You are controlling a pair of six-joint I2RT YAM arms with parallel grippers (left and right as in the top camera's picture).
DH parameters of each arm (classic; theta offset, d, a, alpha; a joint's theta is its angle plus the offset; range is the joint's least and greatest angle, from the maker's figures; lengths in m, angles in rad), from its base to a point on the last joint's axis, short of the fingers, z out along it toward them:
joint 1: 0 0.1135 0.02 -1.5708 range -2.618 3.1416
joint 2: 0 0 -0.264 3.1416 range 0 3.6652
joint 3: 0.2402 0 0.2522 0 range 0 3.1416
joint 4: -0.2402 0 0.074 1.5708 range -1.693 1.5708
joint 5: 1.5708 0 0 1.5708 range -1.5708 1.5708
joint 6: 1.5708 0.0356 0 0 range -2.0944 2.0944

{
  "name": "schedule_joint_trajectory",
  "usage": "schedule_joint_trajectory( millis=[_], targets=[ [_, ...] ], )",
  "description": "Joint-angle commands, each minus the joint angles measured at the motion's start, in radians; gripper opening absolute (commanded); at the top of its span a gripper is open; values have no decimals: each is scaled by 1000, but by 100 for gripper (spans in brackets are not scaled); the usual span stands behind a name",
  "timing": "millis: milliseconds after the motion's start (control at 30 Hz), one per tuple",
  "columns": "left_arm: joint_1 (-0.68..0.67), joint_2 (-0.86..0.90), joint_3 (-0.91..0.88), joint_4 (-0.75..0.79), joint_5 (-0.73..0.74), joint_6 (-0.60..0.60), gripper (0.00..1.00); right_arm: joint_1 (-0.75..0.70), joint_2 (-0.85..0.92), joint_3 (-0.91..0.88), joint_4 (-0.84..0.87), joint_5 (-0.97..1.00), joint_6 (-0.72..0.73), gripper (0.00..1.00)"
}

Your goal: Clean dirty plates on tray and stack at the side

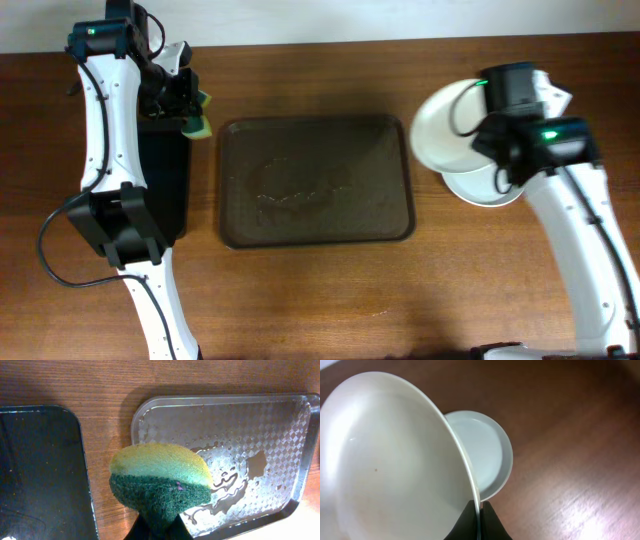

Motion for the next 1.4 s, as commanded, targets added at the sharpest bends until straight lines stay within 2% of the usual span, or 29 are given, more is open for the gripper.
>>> schedule_joint_trajectory(
  millis=[0,67,233,267,333,400,467,500,533,600,667,700,733,767,800,833,1000,1067,1133,1267,1300,1333,1367],
  targets=[
    [2,-6,12,-2,0,20,0,-248,24,-54,34,-219,-53,4],
    [2,-6,12,-2,0,20,1,-383,90,-129,133,-296,-120,4],
    [2,-6,12,-2,0,20,0,-404,274,-173,226,-308,-120,5],
    [2,-6,12,-2,0,20,1,-404,296,-173,229,-309,-120,15],
    [1,-6,12,0,0,20,0,-404,299,-171,234,-322,-129,22],
    [1,-6,12,1,0,20,1,-403,297,-147,238,-435,-229,27],
    [1,-6,12,-36,-101,-14,1,-396,234,-107,205,-526,-254,30],
    [1,-6,12,-78,-224,-68,0,-386,201,-98,198,-532,-255,33],
    [4,-6,3,-118,-408,-132,1,-362,151,-93,194,-532,-255,41],
    [17,-6,-32,-114,-527,-176,1,-317,98,-93,194,-532,-254,45],
    [25,-6,-125,-55,-547,-177,1,-272,94,-93,191,-532,-255,47],
    [35,-6,-176,-21,-548,-177,5,-257,94,-93,188,-532,-255,48],
    [45,-6,-205,-9,-547,-177,15,-252,94,-93,186,-533,-264,48],
    [60,-6,-219,-5,-547,-177,47,-252,92,-92,179,-540,-277,48],
    [71,-6,-220,-1,-542,-177,96,-252,85,-92,171,-540,-278,49],
    [80,-6,-214,3,-526,-177,99,-252,76,-92,166,-542,-281,49],
    [50,-32,-171,8,-364,-143,99,-252,-71,-92,113,-543,-307,56],
    [34,-34,-171,6,-354,-143,99,-252,-167,-92,77,-543,-314,58],
    [28,-34,-171,7,-354,-143,99,-252,-270,-92,47,-543,-333,65],
    [28,-34,-171,7,-354,-143,99,-252,-460,-92,-23,-559,-333,66],
    [28,-34,-171,7,-354,-143,99,-252,-516,-92,-71,-615,-333,90],
    [28,-34,-171,7,-354,-143,99,-252,-551,-92,-116,-638,-332,98],
    [28,-34,-171,7,-354,-143,99,-252,-579,-92,-159,-657,-332,98]
  ],
)
